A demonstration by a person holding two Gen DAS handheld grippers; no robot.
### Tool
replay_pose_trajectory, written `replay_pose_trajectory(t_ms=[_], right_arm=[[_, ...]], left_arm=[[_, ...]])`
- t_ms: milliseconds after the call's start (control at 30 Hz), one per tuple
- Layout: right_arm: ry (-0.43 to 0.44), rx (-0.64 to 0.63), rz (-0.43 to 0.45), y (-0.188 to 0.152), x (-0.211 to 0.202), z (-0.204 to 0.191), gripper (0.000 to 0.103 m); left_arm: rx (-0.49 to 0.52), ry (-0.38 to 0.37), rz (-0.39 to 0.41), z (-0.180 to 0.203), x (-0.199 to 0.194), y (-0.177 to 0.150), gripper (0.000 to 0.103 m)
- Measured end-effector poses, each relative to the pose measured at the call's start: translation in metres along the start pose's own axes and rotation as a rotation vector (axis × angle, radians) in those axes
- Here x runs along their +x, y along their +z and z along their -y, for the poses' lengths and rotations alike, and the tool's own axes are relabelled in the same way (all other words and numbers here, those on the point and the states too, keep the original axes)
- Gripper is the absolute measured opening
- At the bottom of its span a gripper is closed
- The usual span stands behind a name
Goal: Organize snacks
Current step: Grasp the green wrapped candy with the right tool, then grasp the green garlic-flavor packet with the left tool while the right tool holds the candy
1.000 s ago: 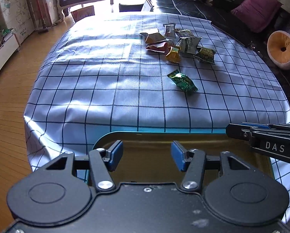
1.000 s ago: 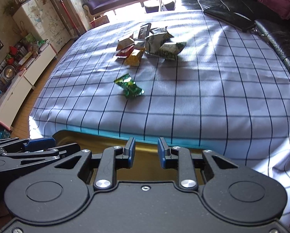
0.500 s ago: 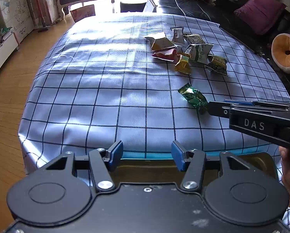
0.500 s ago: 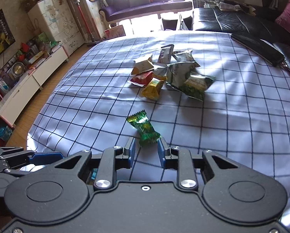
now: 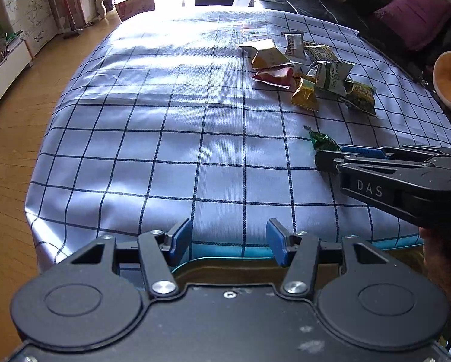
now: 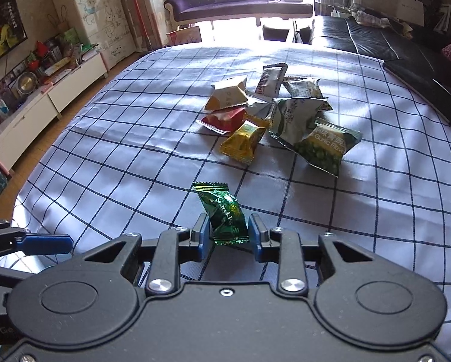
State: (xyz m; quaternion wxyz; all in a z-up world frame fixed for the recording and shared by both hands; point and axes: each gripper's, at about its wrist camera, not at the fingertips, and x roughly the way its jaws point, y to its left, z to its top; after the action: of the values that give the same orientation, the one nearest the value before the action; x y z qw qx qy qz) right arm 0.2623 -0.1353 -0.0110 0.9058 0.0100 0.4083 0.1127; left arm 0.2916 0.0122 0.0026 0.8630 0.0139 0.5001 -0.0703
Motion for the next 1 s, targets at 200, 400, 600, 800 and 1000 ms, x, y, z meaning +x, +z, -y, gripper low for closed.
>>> replay_pose_trajectory(t_ms=[200, 400, 600, 800, 1000], right_arm=[[-0.004, -0.033, 0.017, 0.002, 0.006, -0.003, 0.041], [-0.009, -0.043, 0.028, 0.003, 0.010, -0.005, 0.042], [-0.007, -0.033, 0.037, -0.001, 0.005, -0.003, 0.035], [0.005, 0.006, 0.020, -0.011, -0.009, 0.004, 0.035], [-0.016, 0.082, 0.030, -0.026, -0.033, 0.021, 0.035]], left_arm=[[-0.021, -0.026, -0.006, -0.004, 0.002, 0.002, 0.057], [-0.053, -0.063, -0.009, -0.011, 0.001, 0.003, 0.057], [-0.062, -0.049, -0.015, -0.012, 0.001, 0.002, 0.057], [-0.044, -0.028, -0.019, -0.006, 0.000, 0.003, 0.057], [0.006, -0.038, -0.025, 0.006, -0.001, 0.012, 0.056]])
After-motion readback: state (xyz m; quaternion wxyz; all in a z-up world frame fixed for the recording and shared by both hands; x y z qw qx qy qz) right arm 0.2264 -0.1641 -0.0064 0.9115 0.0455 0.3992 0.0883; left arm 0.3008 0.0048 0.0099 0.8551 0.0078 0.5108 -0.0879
